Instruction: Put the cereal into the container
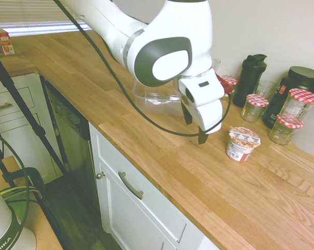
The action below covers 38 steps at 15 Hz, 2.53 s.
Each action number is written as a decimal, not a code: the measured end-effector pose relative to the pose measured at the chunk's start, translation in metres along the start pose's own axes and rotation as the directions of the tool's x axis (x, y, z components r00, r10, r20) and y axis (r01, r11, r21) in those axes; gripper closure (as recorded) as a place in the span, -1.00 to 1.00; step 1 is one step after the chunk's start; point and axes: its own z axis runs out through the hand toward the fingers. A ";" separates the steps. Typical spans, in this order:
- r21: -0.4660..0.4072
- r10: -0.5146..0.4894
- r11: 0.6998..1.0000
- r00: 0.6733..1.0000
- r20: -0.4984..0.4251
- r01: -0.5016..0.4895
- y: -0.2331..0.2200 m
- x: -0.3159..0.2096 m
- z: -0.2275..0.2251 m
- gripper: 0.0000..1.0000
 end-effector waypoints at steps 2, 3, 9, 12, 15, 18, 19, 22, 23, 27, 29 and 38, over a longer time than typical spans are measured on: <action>0.003 0.016 1.000 1.000 -0.006 -0.016 -0.008 0.013 0.010 -1.00; 0.001 0.027 1.000 1.000 -0.010 -0.027 -0.012 0.022 0.017 -1.00; -0.013 0.062 0.998 0.998 -0.031 -0.062 -0.030 0.052 0.042 -1.00; -0.023 0.073 0.997 0.997 -0.039 -0.074 -0.032 0.065 0.055 -1.00; -0.028 0.070 0.997 0.996 -0.059 -0.071 -0.037 0.076 0.074 -1.00; -0.010 0.037 0.999 0.995 -0.093 -0.038 -0.054 0.074 0.088 -1.00; -0.007 0.034 0.999 0.994 -0.103 -0.035 -0.059 0.074 0.092 -1.00; 0.013 0.052 0.999 0.988 -0.146 -0.051 -0.066 0.079 0.098 -1.00; 0.026 0.061 0.998 0.985 -0.160 -0.058 -0.066 0.080 0.098 -1.00; 0.051 0.045 0.998 0.979 -0.201 -0.035 -0.068 0.081 0.100 -1.00; 0.056 0.041 0.998 0.974 -0.225 -0.029 -0.069 0.080 0.102 -1.00; 0.077 0.042 0.997 0.957 -0.287 -0.021 -0.071 0.077 0.102 1.00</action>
